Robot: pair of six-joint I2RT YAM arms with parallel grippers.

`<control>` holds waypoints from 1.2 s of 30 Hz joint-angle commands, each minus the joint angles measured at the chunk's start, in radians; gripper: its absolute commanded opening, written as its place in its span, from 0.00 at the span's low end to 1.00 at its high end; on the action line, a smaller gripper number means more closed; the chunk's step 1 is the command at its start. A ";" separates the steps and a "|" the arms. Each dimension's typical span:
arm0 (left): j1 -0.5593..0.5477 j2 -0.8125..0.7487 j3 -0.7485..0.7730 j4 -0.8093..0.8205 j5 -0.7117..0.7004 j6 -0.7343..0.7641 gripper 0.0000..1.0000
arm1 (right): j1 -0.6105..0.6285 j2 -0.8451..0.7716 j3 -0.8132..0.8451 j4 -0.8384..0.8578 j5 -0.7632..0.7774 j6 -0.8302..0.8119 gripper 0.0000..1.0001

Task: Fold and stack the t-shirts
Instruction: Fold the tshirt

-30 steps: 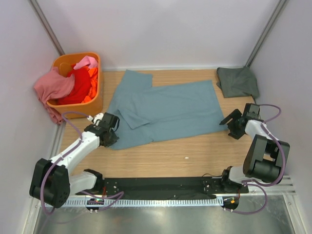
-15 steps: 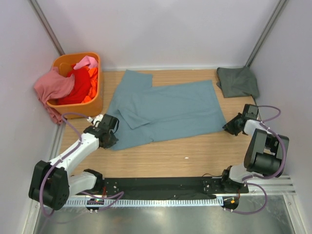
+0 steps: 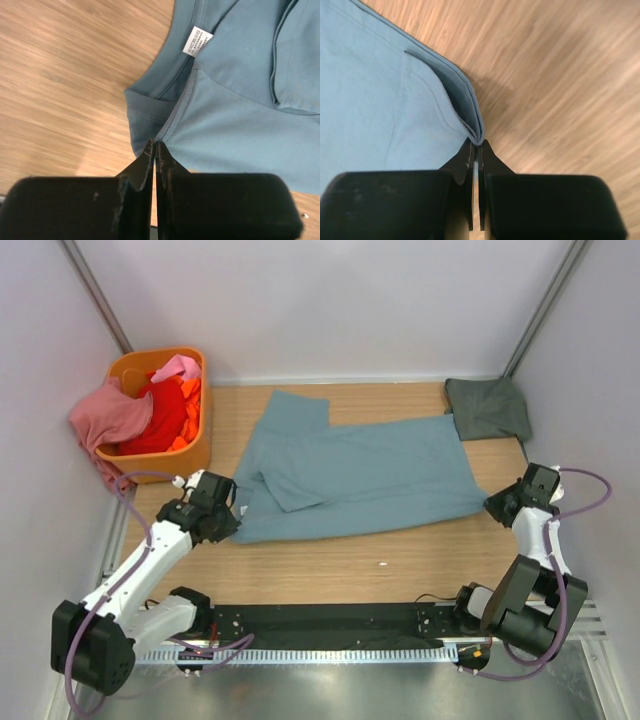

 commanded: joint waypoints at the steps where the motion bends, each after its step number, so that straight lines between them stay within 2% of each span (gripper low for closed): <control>1: 0.001 -0.042 0.021 -0.073 0.040 -0.011 0.00 | -0.028 -0.051 -0.024 -0.060 0.056 0.002 0.01; 5: -0.006 -0.065 0.022 -0.107 0.085 -0.030 0.00 | -0.030 -0.080 -0.058 -0.076 0.036 0.008 0.01; 7: -0.015 -0.076 0.028 -0.122 0.111 -0.039 0.06 | -0.031 -0.094 -0.064 -0.077 0.030 0.010 0.04; 8: -0.019 -0.084 0.032 -0.138 0.126 -0.039 0.13 | -0.031 -0.095 -0.061 -0.088 0.031 0.010 0.12; 9: -0.019 -0.103 0.044 -0.148 0.140 -0.037 0.32 | -0.034 -0.100 -0.054 -0.094 0.030 0.008 0.30; 10: -0.020 -0.116 0.053 -0.161 0.158 -0.031 0.43 | -0.036 -0.109 -0.035 -0.096 0.025 0.011 0.50; 11: -0.020 -0.130 0.067 -0.196 0.157 -0.023 0.57 | -0.034 -0.114 -0.025 -0.100 0.025 0.014 0.66; 12: -0.020 -0.153 0.099 -0.216 0.152 -0.017 0.63 | -0.036 -0.117 -0.009 -0.102 0.024 0.016 0.82; 14: -0.020 -0.162 0.139 -0.243 0.152 0.035 0.66 | -0.036 -0.115 0.061 -0.122 0.021 0.011 0.86; 16: -0.020 -0.139 0.235 -0.299 0.134 0.119 0.68 | -0.027 -0.120 0.130 -0.122 -0.034 0.001 0.86; 19: -0.020 -0.096 0.306 -0.279 0.135 0.255 0.68 | 0.122 -0.143 0.210 -0.108 -0.050 -0.005 0.86; 20: -0.020 -0.087 0.302 -0.261 0.135 0.271 0.67 | 0.210 -0.131 0.238 -0.114 -0.019 -0.007 0.86; 21: -0.020 -0.078 0.288 -0.244 0.149 0.283 0.66 | 0.380 -0.112 0.267 -0.122 0.016 -0.005 0.86; 23: -0.020 -0.042 0.263 -0.178 0.193 0.264 0.60 | 0.563 -0.069 0.350 -0.131 0.087 0.002 0.84; 24: -0.020 -0.035 0.221 -0.146 0.238 0.244 0.58 | 0.635 -0.010 0.376 -0.129 0.091 0.005 0.78; 25: -0.020 -0.026 0.193 -0.074 0.275 0.221 0.56 | 0.787 0.020 0.432 -0.125 0.132 0.004 0.75; 28: -0.020 -0.025 0.064 0.076 0.316 0.130 0.49 | 1.026 0.187 0.568 -0.100 0.108 -0.068 0.64; 29: -0.020 -0.021 0.038 0.104 0.318 0.110 0.44 | 1.077 0.233 0.609 -0.109 0.110 -0.111 0.57; 30: -0.020 -0.016 -0.003 0.126 0.307 0.104 0.42 | 1.116 0.329 0.696 -0.120 0.108 -0.140 0.55; 31: -0.020 -0.010 -0.016 0.149 0.301 0.102 0.40 | 1.186 0.372 0.741 -0.160 0.108 -0.162 0.54; 33: -0.022 0.014 -0.045 0.164 0.293 0.093 0.34 | 1.236 0.458 0.822 -0.195 0.110 -0.214 0.48; 36: -0.031 0.033 -0.064 0.160 0.266 0.069 0.30 | 1.312 0.595 0.966 -0.235 0.113 -0.248 0.46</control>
